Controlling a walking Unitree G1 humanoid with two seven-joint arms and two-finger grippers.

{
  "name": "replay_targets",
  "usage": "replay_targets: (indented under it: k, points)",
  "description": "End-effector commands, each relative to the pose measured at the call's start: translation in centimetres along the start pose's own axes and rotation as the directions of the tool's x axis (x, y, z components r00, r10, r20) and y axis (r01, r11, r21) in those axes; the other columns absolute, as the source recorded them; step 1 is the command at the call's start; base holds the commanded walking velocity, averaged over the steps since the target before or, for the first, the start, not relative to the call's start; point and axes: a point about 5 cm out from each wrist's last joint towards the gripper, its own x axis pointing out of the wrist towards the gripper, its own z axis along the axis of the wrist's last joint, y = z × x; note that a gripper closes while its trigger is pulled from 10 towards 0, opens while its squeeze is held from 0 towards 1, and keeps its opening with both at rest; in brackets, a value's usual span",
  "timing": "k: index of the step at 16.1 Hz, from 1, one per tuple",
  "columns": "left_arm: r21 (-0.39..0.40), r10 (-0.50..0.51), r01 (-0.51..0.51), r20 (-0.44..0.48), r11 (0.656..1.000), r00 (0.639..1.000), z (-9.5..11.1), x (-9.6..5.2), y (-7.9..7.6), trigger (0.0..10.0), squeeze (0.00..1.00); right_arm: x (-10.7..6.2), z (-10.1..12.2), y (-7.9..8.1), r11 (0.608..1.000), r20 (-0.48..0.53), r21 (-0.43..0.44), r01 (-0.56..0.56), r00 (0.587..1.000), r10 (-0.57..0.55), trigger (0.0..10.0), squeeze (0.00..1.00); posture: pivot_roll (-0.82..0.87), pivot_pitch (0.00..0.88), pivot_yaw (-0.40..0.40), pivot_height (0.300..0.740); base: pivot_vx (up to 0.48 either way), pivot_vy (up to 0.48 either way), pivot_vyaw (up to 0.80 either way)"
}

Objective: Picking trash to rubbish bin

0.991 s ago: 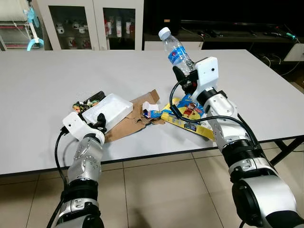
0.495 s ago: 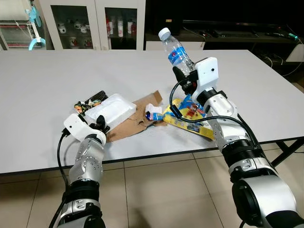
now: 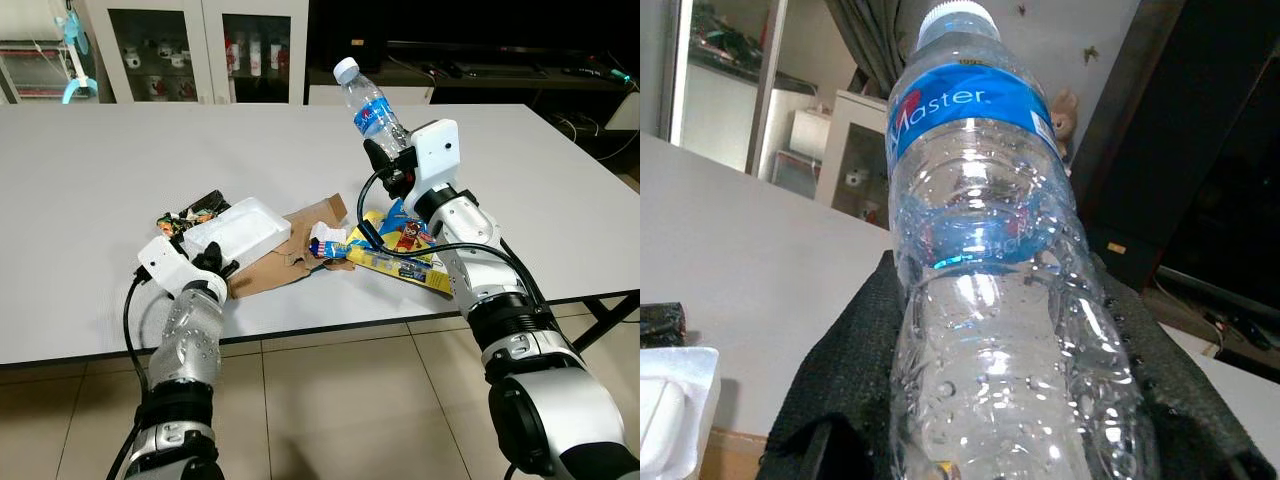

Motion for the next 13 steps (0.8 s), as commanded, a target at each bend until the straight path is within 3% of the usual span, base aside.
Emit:
replay_targets:
  k: [1,7,10,13]
  points:
    - [0.064,0.023,-0.017,-0.098,0.998,0.995,-2.7,-0.6,0.6,0.0,0.00,0.2,0.5,-0.6,1.000,0.002,-0.012,0.008,1.000,-0.008,10.0,0.00,-0.07,0.024,-0.094,0.740,0.000,0.000,0.00]
    - [0.051,0.023,-0.019,-0.095,0.999,0.995,-3.1,-0.8,0.5,0.0,0.00,0.3,0.5,-0.7,1.000,0.000,-0.014,0.008,1.000,-0.008,10.0,0.00,-0.07,0.023,-0.098,0.740,0.000,0.000,0.00]
    - [0.078,0.015,-0.011,-0.040,0.997,0.999,-2.2,-0.7,0.1,0.0,0.00,0.3,0.5,-0.6,1.000,0.001,-0.014,0.008,1.000,-0.008,10.0,0.00,-0.07,0.023,-0.097,0.740,0.000,0.000,0.00]
    - [0.268,-0.007,-0.048,0.199,0.962,0.980,1.0,-1.0,-0.4,0.0,0.00,0.3,0.5,-0.7,1.000,0.003,-0.013,0.011,1.000,-0.011,10.0,0.00,-0.07,0.023,-0.097,0.740,0.000,0.000,0.00]
